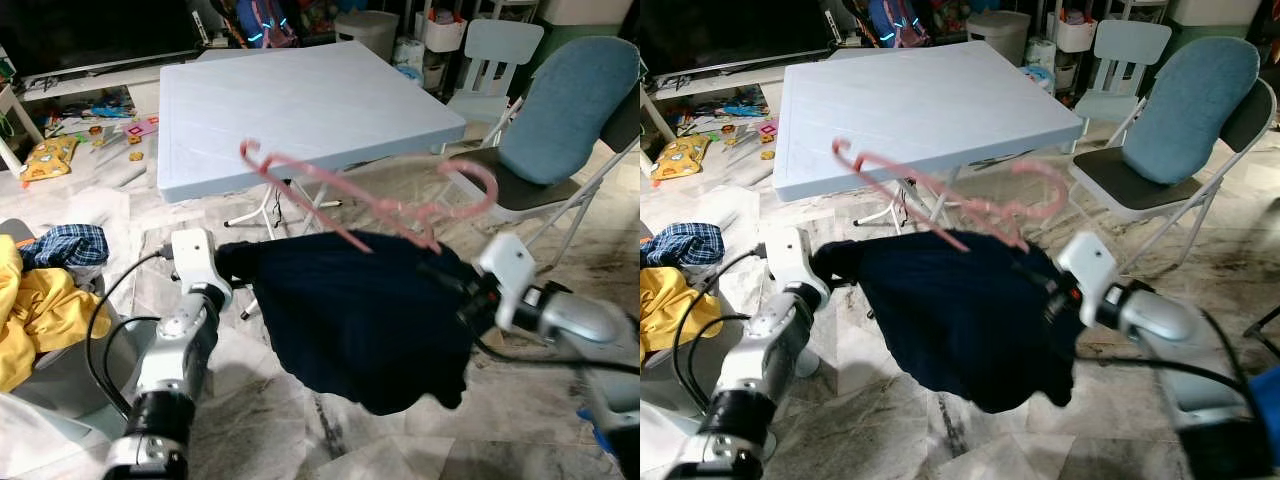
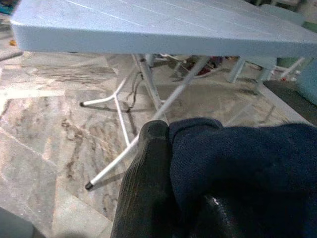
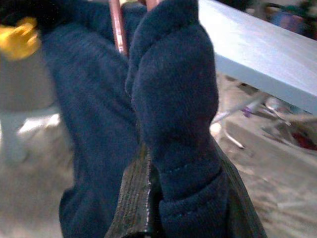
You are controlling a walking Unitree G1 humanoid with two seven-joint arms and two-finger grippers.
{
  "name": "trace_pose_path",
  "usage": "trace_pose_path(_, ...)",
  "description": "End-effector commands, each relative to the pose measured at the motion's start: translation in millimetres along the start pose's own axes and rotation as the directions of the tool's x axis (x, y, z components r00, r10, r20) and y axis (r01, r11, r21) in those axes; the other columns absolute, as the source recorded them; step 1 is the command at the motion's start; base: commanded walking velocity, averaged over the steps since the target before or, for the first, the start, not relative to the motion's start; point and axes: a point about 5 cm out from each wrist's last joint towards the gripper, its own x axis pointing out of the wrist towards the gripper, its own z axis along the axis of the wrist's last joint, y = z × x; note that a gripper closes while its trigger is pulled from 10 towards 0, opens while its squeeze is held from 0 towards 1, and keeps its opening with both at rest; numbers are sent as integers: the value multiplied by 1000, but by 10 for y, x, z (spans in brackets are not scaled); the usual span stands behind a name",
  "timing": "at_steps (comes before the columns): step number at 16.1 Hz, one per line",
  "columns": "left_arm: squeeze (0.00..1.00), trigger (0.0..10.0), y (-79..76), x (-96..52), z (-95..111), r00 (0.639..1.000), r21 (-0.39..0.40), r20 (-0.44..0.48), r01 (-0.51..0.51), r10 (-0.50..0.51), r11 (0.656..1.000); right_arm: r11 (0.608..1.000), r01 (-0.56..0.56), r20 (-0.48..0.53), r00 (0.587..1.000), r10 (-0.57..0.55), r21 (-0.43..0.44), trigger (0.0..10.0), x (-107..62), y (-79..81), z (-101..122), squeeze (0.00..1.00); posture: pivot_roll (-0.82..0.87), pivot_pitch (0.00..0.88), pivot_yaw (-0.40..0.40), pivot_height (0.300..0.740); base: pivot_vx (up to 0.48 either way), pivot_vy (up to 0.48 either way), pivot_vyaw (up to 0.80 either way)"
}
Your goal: Hang hanger
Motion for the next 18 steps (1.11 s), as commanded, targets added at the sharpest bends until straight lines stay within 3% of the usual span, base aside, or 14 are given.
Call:
trace_pose_path(1, 0, 0, 97, -51, -38, 999, 35, -13, -48, 48, 998, 984, 176, 26, 984, -176, 8, 10000, -96, -246, 106, 0, -209, 0, 32, 740, 0, 0, 0)
trace_pose_path(3, 0, 0, -80, -69, -93, 999, 56, -29, 37, -35, 998, 977, 214, 13, 977, -214, 12, 10000, -19, -218, 95, 0, -207, 0, 34, 740, 0, 0, 0)
trace_pose_path(4, 0, 0, -249, -106, -182, 987, 96, -75, 148, -141, 984, 976, 216, -13, 976, -216, -19, 10000, 32, -176, 65, 0, -206, 0, 34, 740, 0, 0, 0)
trace_pose_path(5, 0, 0, -306, -131, -229, 977, 137, -105, 199, -186, 970, 977, 201, -45, 978, -204, -67, 10000, 43, -155, 31, 0, -207, 0, 34, 740, 0, 0, 0)
trace_pose_path(6, 0, 7608, -334, -156, -257, 964, 185, -131, 254, -232, 949, 975, 181, -87, 977, -193, -128, 10000, 25, -158, -13, 0, -207, 0, 32, 740, 0, 0, 0)
trace_pose_path(7, 1000, 10000, -353, -181, -269, 950, 214, -148, 302, -275, 929, 970, 156, -134, 974, -182, -186, 10000, -8, -178, -59, 0, -205, 0, 31, 740, 0, 0, 0)
trace_pose_path(8, 1000, 10000, -371, -216, -256, 932, 233, -151, 358, -330, 904, 953, 104, -203, 965, -166, -284, 10000, -65, -224, -121, 0, -207, 0, 32, 740, 0, 0, 0)
trace_pose_path(10, 1000, 10000, -408, -267, -234, 898, 273, -148, 440, -415, 855, 933, 56, -269, 950, -160, -356, 10000, -134, -315, -171, 0, -206, 0, 32, 740, 0, 0, 0)
trace_pose_path(13, 1000, 10000, -519, -477, -203, 742, 308, -214, 668, -635, 677, 896, -45, -349, 929, -126, -443, 10000, -163, -398, -216, 0, -207, 0, 36, 740, 0, 0, 0)
trace_pose_path(16, 1000, 10000, -578, -655, -251, 617, 314, -304, 784, -726, 535, 843, -207, -406, 914, -15, -497, 10000, -90, -305, -296, 0, -198, 0, 31, 740, 0, 0, 0)
trace_pose_path(18, 1000, 10000, -571, -718, -288, 593, 320, -334, 803, -733, 504, 817, -239, -415, 910, -1, -525, 10000, -52, -302, -304, 0, -195, 0, 27, 740, 0, 0, 0)
